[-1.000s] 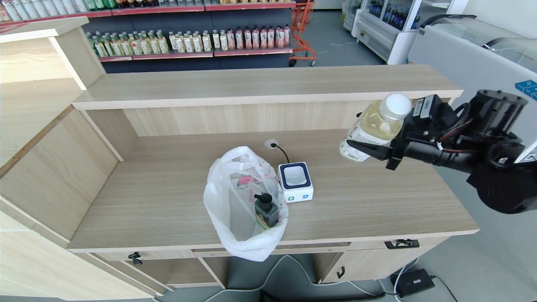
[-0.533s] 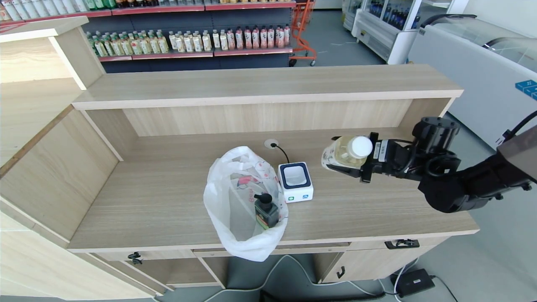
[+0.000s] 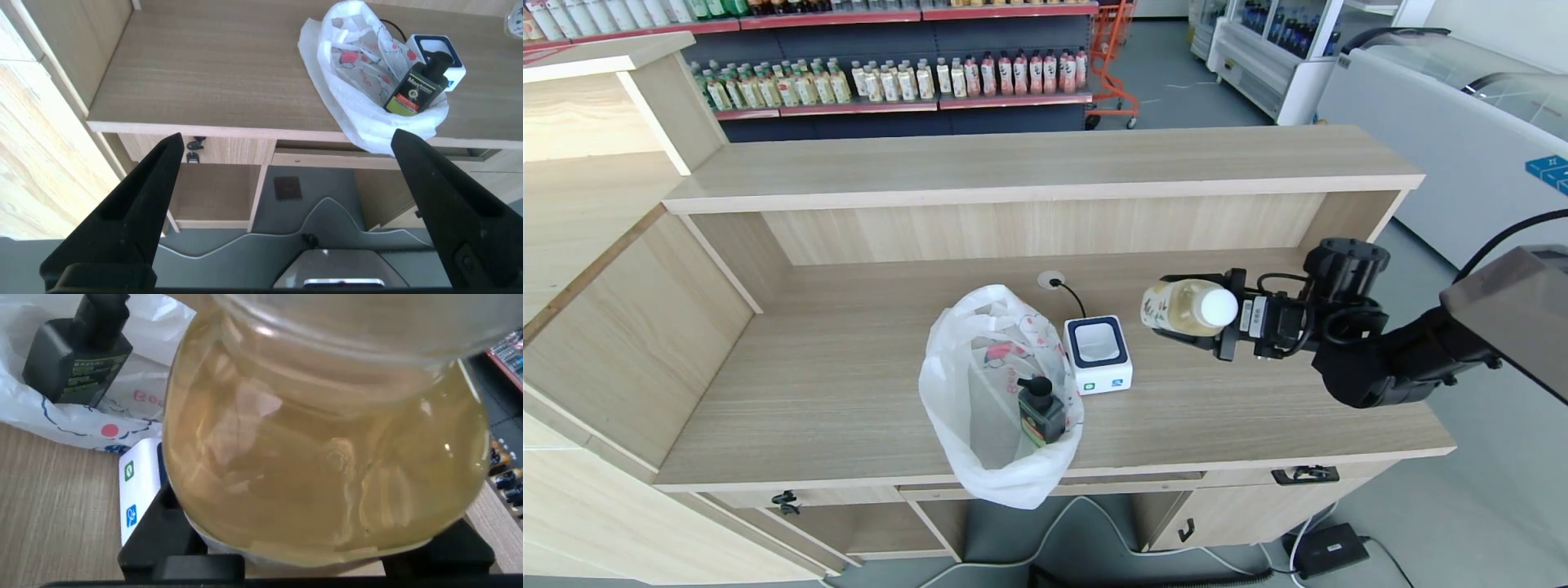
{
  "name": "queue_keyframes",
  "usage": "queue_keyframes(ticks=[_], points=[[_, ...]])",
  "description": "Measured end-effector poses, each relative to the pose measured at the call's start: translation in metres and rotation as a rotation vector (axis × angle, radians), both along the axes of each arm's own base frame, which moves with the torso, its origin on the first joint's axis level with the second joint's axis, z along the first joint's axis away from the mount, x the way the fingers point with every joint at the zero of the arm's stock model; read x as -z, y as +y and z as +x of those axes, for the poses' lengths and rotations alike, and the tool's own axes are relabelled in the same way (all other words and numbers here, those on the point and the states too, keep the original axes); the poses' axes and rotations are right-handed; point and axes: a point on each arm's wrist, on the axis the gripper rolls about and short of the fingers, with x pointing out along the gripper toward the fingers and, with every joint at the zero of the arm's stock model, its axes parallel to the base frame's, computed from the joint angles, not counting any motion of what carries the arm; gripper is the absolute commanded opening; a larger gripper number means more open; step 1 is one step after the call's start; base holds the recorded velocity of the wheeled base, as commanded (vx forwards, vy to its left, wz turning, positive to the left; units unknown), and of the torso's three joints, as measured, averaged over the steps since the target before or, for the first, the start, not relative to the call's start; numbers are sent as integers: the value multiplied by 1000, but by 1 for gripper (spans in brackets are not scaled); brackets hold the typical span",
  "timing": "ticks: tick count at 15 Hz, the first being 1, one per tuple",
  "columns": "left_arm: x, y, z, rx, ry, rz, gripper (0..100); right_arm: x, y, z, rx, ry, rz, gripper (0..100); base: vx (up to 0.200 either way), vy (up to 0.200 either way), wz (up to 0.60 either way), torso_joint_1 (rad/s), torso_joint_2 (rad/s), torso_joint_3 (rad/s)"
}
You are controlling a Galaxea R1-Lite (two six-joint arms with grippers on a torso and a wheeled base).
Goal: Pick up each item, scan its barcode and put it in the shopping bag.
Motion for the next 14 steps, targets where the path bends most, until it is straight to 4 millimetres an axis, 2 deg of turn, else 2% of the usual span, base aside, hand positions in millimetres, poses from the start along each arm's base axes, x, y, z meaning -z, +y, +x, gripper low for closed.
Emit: queue_keyframes(ticks=[8,14], points=[[0,0,0,0,-1,0,100,11,13,26,-38,-35,7,0,0,0,0,0,0,0],[0,0,0,0,0,0,100,29,19,33,-48,-11,2,0,0,0,0,0,0,0]])
